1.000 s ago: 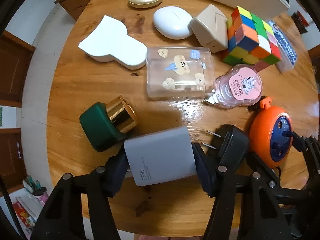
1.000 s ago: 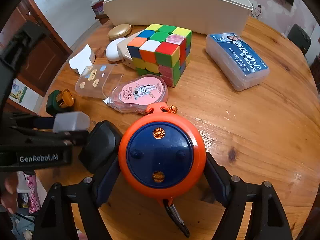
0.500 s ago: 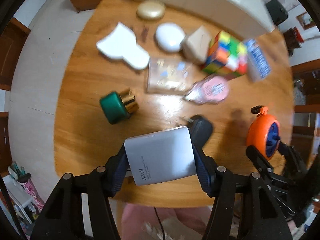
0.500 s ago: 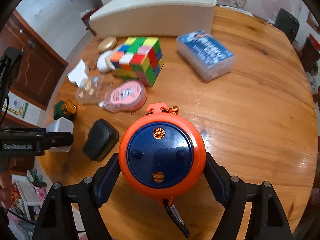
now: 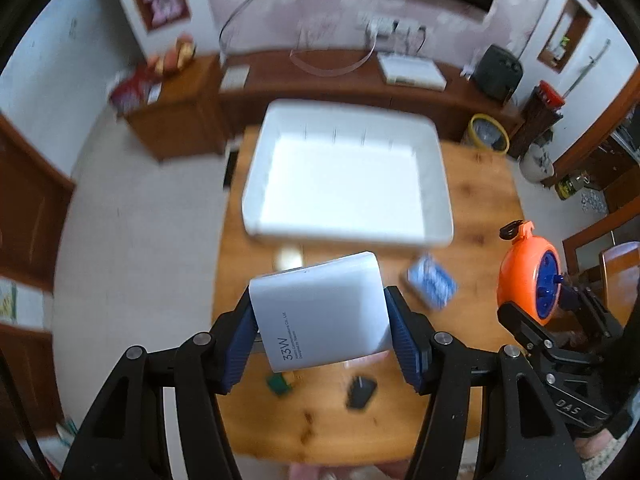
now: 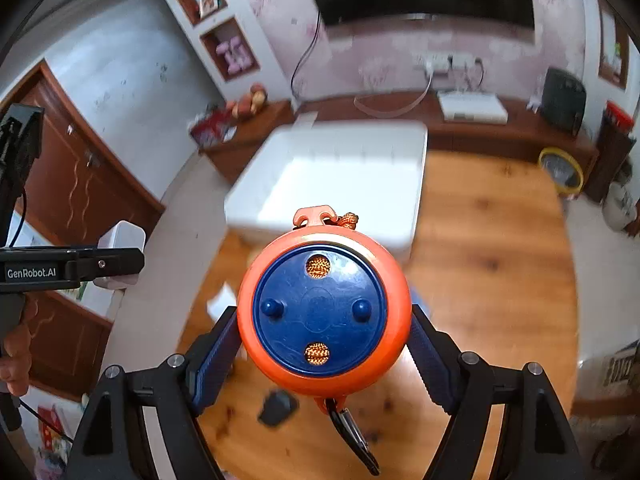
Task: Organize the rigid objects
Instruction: 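Carry charger and cable reel into the white bin and open both tools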
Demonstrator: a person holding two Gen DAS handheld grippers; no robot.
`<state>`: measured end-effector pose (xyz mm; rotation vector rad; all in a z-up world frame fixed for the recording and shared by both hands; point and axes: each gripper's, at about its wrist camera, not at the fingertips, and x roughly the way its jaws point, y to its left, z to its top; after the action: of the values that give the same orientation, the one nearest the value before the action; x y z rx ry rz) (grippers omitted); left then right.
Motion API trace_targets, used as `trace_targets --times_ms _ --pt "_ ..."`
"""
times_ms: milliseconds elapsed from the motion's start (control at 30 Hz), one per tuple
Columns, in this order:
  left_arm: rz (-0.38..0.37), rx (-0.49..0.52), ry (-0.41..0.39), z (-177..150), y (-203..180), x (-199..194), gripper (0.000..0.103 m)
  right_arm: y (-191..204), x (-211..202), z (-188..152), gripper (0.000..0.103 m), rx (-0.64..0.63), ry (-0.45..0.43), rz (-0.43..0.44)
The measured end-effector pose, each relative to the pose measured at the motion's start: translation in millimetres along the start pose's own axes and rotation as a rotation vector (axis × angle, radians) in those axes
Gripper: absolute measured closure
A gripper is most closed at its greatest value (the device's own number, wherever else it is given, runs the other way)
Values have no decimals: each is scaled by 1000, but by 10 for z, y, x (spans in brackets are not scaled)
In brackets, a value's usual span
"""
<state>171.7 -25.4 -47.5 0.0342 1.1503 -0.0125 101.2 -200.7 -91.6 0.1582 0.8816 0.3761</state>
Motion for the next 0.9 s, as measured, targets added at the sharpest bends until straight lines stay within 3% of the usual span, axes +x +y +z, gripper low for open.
trace_targets --times_ms 167,267,400,600,767,867,900 --pt "-25 49 -27 602 44 350 39 41 116 647 22 22 -54 -82" --pt "-32 63 -5 936 113 683 39 28 448 952 22 49 -46 -139" --pt "1 83 41 1159 243 1455 39 -38 1281 1161 22 69 35 -220" --pt "21 101 168 1078 332 2482 39 -257 2350 867 22 146 204 -269" --pt "16 132 194 893 311 2735 39 -206 2709 598 22 139 304 -257" --pt "-10 108 181 922 340 2668 38 -202 2830 485 22 118 351 -276" --pt "18 117 172 916 332 2656 38 -221 2850 469 22 124 361 -283"
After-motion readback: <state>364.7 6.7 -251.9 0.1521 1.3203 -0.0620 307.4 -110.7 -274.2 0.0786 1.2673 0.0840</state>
